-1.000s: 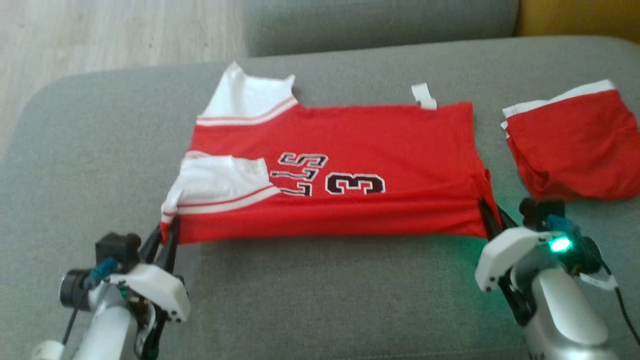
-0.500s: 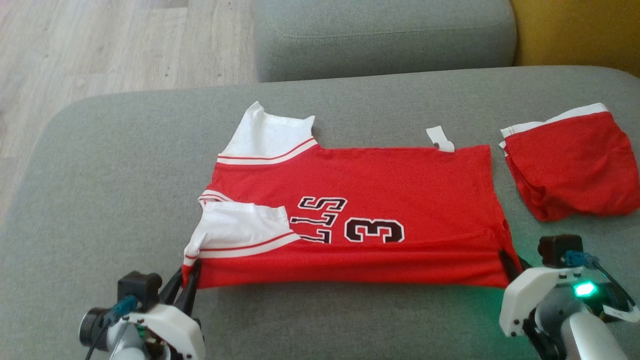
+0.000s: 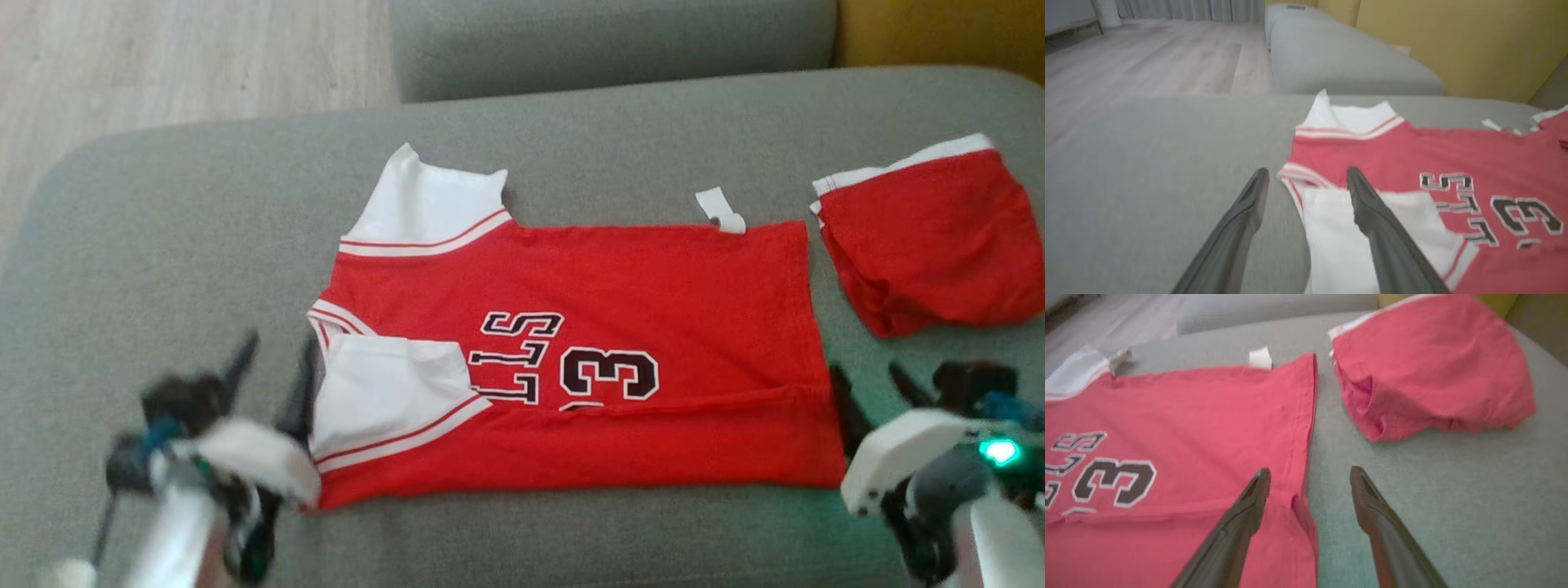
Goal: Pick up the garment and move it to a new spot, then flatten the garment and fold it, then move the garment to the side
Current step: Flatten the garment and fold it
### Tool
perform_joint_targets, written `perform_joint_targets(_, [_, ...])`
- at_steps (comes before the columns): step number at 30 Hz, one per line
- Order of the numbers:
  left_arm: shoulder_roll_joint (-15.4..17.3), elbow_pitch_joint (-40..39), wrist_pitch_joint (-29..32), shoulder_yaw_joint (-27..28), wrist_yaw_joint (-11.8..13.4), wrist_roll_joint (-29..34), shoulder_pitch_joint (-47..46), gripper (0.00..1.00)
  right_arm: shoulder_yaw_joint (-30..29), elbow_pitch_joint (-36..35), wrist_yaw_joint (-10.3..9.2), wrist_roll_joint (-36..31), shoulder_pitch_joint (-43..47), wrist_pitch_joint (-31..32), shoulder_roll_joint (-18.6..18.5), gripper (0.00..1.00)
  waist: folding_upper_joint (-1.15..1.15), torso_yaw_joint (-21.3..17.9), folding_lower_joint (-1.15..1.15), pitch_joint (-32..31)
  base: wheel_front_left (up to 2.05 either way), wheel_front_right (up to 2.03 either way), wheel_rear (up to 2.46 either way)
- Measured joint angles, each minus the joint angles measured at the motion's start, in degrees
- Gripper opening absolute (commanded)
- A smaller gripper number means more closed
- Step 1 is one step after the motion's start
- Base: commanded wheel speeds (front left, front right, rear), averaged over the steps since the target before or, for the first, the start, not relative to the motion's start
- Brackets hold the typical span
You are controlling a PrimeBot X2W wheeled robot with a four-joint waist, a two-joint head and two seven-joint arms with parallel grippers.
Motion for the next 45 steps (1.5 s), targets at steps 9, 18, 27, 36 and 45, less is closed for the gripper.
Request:
perform_joint_targets(9, [5.7, -2.5, 3.5, -1.0, -3.1, 0.8, -17.1, 1.0, 0.9, -3.9, 0.0, -1.9, -10.9, -4.3, 0.8, 1.0, 0.0, -1.7, 0.01, 6.8, 0.0, 0.0, 0.0])
perform_joint_targets(18, [13.8, 4.0, 17.5, -14.9, -4.2, -8.2, -36.5, 1.0, 5.1, -3.3, 0.0, -2.8, -21.8, -4.9, 0.1, 1.0, 0.0, -4.3, 0.02, 14.5, 0.0, 0.0, 0.0])
perform_joint_targets(27, [22.9, 9.3, 25.8, -30.0, -4.2, -21.2, -49.8, 1.0, 11.3, -1.6, 0.0, -2.7, -29.5, -5.9, -1.9, 1.0, 0.0, -8.7, 0.02, 22.0, 0.0, 0.0, 0.0])
perform_joint_targets(36, [24.9, 14.7, 26.9, -37.6, -4.2, -28.9, -58.0, 1.0, 13.3, -1.0, 0.0, -2.1, -33.8, -7.4, -1.9, 1.0, -0.01, -12.6, 0.01, 27.4, 0.0, 0.0, 0.0])
perform_joint_targets(45, [25.5, 17.0, 28.0, -45.7, -4.2, -32.7, -61.3, 1.0, 13.9, 0.3, 0.0, -2.1, -33.8, -8.5, -1.3, 1.0, 0.0, -13.9, 0.0, 29.2, 0.0, 0.0, 0.0])
